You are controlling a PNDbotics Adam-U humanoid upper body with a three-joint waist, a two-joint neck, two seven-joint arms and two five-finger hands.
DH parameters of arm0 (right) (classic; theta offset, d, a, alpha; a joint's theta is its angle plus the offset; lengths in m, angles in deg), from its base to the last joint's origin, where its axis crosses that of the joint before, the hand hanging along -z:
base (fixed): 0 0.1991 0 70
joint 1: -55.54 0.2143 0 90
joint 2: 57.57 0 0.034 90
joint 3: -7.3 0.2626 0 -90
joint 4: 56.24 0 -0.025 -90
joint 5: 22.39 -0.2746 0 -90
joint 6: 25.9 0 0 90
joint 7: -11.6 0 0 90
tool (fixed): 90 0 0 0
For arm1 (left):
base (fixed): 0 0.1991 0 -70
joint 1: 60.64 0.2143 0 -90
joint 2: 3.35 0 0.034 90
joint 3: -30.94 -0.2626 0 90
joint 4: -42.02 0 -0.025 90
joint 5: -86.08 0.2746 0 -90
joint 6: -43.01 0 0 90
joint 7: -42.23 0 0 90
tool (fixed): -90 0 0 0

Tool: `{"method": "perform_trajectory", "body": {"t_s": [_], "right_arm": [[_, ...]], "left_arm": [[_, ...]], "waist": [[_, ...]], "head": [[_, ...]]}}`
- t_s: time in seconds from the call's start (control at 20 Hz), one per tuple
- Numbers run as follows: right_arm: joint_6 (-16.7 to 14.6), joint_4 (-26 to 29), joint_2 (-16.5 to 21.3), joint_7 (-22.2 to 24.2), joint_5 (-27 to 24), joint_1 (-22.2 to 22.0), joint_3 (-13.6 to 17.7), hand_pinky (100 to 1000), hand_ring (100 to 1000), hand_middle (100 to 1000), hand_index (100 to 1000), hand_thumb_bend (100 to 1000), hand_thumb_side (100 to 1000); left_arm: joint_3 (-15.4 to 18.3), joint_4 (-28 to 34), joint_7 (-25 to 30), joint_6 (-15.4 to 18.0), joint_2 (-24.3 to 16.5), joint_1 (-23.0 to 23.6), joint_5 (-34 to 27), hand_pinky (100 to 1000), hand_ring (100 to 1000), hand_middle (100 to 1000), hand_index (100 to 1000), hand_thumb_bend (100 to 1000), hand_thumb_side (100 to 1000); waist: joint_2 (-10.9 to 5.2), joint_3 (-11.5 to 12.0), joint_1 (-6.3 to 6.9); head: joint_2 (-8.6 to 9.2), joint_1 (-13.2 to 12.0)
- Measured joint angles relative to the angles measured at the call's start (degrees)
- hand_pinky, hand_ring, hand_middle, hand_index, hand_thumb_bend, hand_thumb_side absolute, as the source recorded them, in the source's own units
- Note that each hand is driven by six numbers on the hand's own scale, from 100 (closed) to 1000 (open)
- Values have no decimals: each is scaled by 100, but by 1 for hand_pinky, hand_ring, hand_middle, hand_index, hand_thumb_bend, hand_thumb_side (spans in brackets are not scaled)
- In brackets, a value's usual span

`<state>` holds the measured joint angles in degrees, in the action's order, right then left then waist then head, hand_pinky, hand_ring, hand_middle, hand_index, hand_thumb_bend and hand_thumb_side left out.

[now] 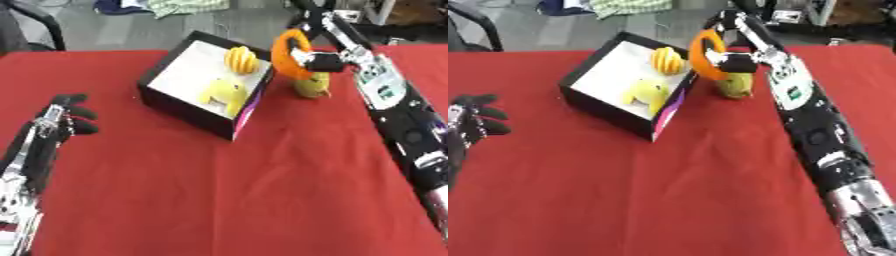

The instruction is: Pick up objects on the table and place them in the box.

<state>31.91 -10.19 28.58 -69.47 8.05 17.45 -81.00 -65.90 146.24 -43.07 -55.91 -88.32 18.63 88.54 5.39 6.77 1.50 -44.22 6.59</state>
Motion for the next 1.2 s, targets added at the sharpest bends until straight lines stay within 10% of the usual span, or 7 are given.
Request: {"method": "perform_trajectory", "body": {"t_s": [0.65,0.95,1.2], "right_arm": [[182,-308,-649,-757,1060,-4,39,1000,888,713,564,100,329],[3,-235,-804,-815,1560,-4,-68,1000,914,764,846,100,259],[-80,-174,-855,-761,1976,-8,-129,1000,937,832,986,100,495]], "left_arm": [[-104,39,131,-14,96,-93,-47,700,567,590,844,100,1000],[-117,41,151,-10,98,-97,-48,700,568,591,845,100,1000],[-134,50,157,-14,100,-100,-48,699,569,591,845,100,1000]], "waist": [[37,158,70],[37,185,70],[37,190,70]], "head": [[0,282],[0,326],[0,351]]}}
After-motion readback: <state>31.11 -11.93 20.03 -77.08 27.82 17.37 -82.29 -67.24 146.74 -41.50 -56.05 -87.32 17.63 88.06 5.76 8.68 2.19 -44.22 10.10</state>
